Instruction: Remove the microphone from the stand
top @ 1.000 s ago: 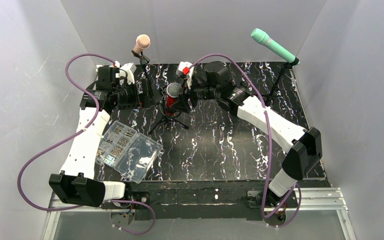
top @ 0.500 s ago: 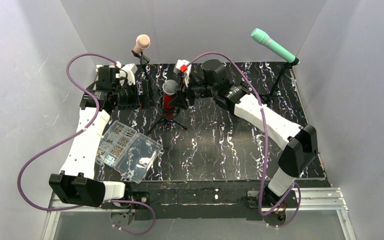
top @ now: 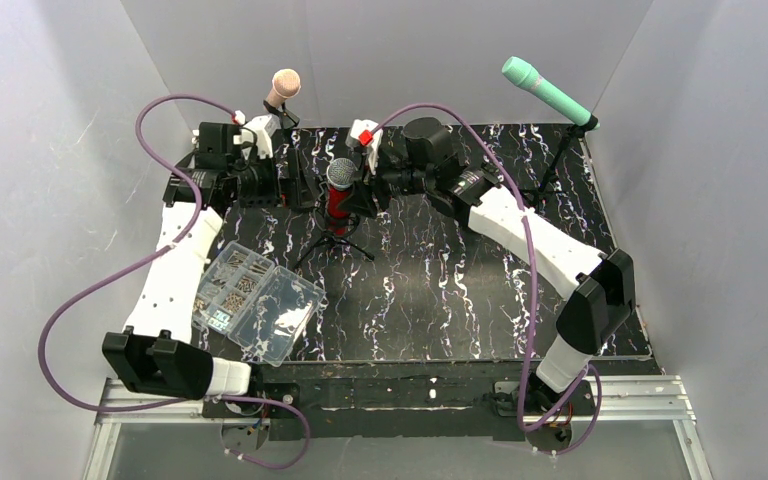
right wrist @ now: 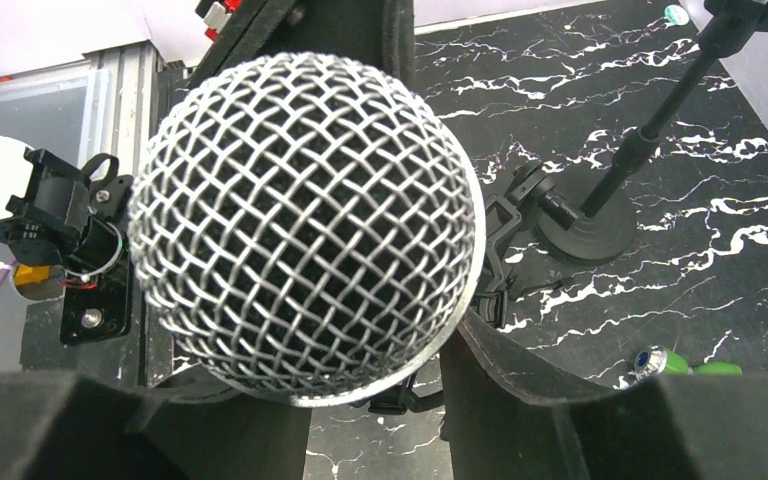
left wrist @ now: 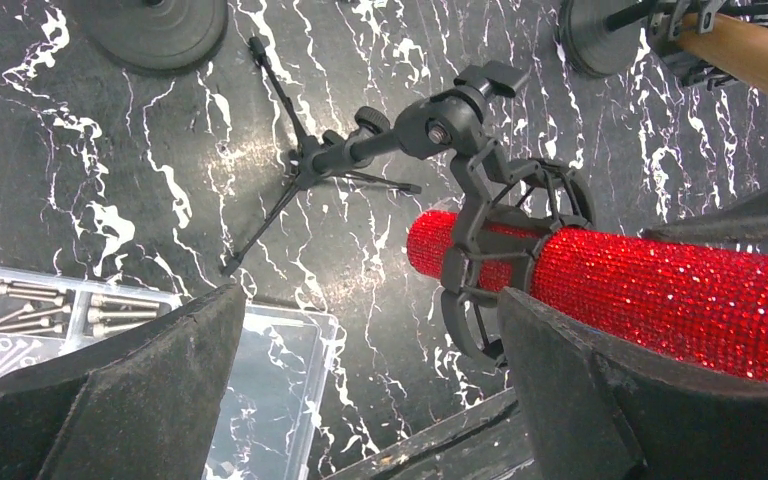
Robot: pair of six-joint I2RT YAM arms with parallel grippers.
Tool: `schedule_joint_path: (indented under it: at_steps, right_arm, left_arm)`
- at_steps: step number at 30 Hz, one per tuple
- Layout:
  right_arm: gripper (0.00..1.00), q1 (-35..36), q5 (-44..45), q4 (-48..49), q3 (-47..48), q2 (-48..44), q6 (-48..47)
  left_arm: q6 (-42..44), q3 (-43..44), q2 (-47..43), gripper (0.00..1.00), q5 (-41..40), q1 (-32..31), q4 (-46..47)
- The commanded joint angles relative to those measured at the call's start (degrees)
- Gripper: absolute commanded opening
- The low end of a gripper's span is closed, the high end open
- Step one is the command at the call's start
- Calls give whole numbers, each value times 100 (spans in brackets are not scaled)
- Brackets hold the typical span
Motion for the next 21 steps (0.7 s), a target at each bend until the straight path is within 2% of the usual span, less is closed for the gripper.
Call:
schedule_joint_path:
  at_steps: [1, 7, 14, 17, 21]
  right_arm:
    - [1, 27, 164, -175, 383, -126, -206]
    - [1, 71, 345, -399, 542, -173, -424]
    - [1, 102, 368, -479, 610, -96, -481]
    - [1, 106, 377, -487, 611, -71, -505]
    - [1, 106, 381, -505, 606, -84, -538]
  left_arm:
    - [-157, 241, 110, 98, -80, -17, -76]
    - [-1097, 417, 576, 98, -363, -269, 65]
    - [-1290, 515, 918, 97, -329, -469, 170]
    - [-1436, 443, 953, 88, -4, -473, 258]
    - [-1529, 264, 975, 69, 254, -473, 391]
